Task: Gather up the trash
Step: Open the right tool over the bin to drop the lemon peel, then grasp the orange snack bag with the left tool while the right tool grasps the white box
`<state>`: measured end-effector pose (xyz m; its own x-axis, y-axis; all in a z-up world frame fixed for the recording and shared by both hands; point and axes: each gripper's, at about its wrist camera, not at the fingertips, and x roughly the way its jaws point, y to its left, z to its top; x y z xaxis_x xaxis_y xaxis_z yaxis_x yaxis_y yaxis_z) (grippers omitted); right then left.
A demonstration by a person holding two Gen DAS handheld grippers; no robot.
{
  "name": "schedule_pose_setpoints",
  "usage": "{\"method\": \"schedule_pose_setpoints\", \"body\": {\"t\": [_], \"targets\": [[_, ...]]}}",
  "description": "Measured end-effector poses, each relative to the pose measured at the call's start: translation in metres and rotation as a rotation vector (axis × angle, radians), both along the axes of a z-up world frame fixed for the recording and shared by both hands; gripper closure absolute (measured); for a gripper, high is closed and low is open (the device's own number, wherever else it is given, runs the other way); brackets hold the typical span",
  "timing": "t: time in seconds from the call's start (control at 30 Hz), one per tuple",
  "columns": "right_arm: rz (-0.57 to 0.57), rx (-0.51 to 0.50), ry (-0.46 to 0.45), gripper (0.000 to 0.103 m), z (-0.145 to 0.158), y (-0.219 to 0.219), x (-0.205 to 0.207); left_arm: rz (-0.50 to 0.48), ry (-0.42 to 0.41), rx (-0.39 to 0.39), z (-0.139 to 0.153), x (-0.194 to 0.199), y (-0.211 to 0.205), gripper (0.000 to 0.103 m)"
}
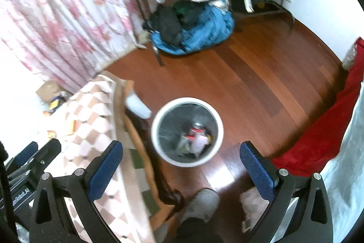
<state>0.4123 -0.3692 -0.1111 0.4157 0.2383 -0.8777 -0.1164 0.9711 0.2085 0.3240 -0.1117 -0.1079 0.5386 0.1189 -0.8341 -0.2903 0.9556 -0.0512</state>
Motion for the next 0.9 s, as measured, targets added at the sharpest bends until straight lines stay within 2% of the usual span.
{"method": "schedule_pose_setpoints", "body": {"t": [0.2, 0.27, 0.4, 0.5, 0.63, 0.8, 0.9], "targets": [[0.157, 0.044, 0.038, 0.000, 0.001, 0.091, -0.013, 0.201, 0.023, 0.082, -0.006, -0.036, 0.090, 0.003], [0.234, 0.048, 0.062, 0.000, -0.010, 0.135, -0.019, 0.268, 0.059, 0.112, -0.018, -0.050, 0.122, 0.003], [0.383, 0.026, 0.115, 0.000, -0.040, 0.219, -0.032, 0.411, 0.159, 0.158, -0.062, -0.084, 0.188, 0.003], [0.513, -0.032, 0.140, 0.000, -0.070, 0.288, -0.040, 0.499, 0.245, 0.159, -0.103, -0.109, 0.230, 0.003], [0.701, -0.172, 0.143, 0.000, -0.111, 0.381, -0.051, 0.566, 0.332, 0.123, -0.150, -0.130, 0.268, 0.003], [0.880, -0.322, 0.126, 0.001, -0.154, 0.466, -0.058, 0.583, 0.396, 0.089, -0.183, -0.139, 0.294, 0.003], [0.990, -0.419, 0.106, 0.007, -0.174, 0.507, -0.065, 0.575, 0.414, 0.077, -0.194, -0.139, 0.303, 0.002]]}}
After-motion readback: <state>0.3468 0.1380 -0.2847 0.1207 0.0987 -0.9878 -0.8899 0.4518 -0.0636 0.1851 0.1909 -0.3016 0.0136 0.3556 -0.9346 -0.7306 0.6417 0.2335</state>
